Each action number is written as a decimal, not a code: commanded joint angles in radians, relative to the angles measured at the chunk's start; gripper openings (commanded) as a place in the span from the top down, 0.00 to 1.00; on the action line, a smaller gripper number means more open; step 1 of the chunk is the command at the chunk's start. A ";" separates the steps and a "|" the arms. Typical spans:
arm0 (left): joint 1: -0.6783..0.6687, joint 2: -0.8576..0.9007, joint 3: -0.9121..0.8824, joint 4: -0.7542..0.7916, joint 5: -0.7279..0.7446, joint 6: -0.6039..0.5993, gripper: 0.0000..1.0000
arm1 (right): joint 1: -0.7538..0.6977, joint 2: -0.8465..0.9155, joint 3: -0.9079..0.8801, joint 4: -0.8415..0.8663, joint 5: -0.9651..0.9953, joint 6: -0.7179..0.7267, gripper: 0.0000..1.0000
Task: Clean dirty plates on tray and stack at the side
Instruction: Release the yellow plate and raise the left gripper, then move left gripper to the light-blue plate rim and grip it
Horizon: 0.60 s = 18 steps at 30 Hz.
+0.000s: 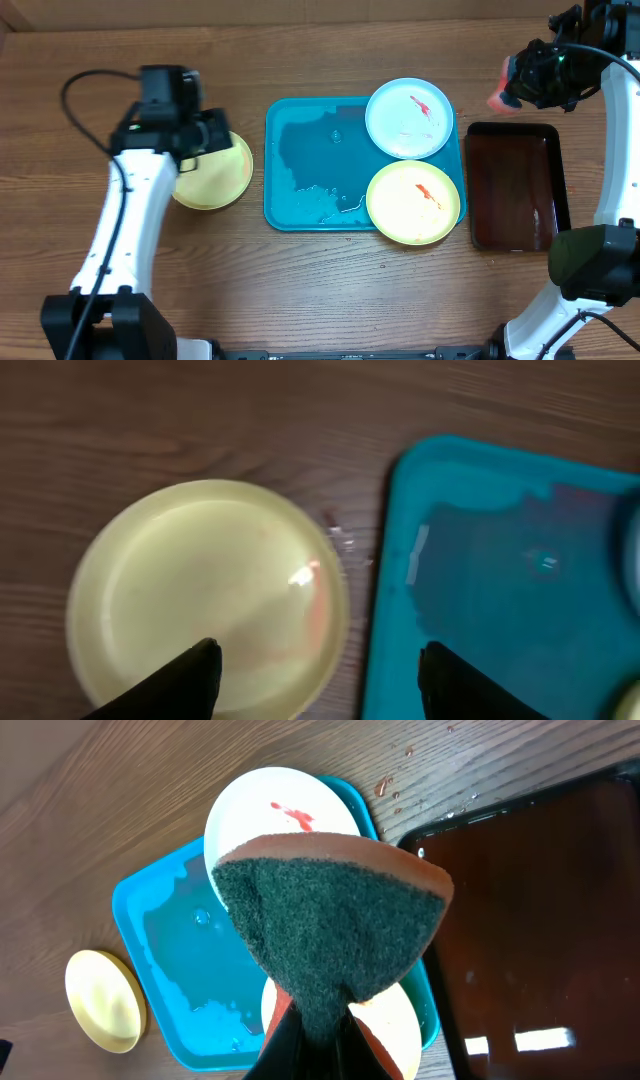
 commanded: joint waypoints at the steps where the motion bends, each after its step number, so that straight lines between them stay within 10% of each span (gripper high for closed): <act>1: -0.090 -0.008 0.077 0.009 -0.017 -0.043 0.34 | 0.000 -0.008 0.011 0.005 -0.001 -0.008 0.96; 18: -0.386 0.460 0.497 0.020 0.041 -0.105 0.31 | 0.000 -0.008 0.011 0.006 -0.001 -0.023 0.96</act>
